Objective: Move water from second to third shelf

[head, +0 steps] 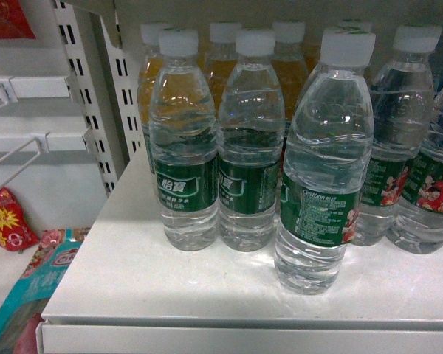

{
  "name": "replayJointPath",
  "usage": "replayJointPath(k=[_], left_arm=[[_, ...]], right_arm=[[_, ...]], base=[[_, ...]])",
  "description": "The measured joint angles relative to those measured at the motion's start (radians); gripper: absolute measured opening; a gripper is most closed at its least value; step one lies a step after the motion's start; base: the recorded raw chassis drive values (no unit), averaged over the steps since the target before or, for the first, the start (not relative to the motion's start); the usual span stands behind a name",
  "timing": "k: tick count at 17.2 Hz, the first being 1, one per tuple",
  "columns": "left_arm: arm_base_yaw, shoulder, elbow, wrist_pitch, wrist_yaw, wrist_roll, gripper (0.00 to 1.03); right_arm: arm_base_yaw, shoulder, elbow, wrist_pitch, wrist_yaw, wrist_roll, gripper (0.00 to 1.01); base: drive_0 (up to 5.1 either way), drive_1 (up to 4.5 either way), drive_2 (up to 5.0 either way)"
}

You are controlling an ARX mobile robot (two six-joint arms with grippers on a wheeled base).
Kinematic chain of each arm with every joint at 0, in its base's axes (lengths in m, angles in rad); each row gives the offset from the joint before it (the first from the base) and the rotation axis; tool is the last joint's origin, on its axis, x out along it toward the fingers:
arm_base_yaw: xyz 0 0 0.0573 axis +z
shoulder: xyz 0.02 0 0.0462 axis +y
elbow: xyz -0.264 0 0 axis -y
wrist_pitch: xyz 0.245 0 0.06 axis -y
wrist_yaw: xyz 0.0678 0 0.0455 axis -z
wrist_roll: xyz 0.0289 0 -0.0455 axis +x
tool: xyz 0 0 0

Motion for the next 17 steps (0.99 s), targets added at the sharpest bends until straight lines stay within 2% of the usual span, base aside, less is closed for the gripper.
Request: replayJointPath(k=[17], left_arm=[[0.000, 0.000, 0.000, 0.000, -0.001, 0.000, 0.98]], right_arm=[[0.000, 0.000, 0.000, 0.000, 0.000, -0.002, 0.98]], base=[[0.0, 0.00, 0.0]])
